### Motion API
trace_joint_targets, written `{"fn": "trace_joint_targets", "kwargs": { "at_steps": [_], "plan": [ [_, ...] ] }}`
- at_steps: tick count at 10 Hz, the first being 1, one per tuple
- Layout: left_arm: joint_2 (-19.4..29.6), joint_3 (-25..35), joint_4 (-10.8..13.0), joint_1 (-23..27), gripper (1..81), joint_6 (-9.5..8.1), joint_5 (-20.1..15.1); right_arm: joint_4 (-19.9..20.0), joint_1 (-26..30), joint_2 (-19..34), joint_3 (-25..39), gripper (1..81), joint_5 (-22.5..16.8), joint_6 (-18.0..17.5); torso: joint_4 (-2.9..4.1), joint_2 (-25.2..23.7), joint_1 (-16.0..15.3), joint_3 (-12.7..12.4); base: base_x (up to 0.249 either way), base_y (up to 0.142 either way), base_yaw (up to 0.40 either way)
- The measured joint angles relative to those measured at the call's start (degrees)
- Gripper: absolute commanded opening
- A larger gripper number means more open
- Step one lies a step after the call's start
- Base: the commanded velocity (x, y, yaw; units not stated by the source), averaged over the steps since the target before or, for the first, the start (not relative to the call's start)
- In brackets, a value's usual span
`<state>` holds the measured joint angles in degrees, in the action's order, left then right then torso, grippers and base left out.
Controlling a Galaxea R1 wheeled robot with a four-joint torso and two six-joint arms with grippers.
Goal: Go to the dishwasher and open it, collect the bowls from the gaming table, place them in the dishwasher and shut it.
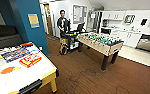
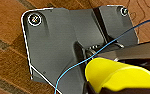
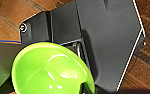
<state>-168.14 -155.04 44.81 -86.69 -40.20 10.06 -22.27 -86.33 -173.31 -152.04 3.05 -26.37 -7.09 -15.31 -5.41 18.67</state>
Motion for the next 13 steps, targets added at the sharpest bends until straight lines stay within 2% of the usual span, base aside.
{"fn": "trace_joint_targets", "kwargs": {
  "at_steps": [13],
  "plan": [
    [-0.2,-0.1,0.0,0.2,1.0,0.02,0.0,0.0,-0.6,-0.2,-0.2,1.0,0.0,0.0,0.0,0.0,0.0,0.0,0.0,0.0,-0.4]
  ]
}}
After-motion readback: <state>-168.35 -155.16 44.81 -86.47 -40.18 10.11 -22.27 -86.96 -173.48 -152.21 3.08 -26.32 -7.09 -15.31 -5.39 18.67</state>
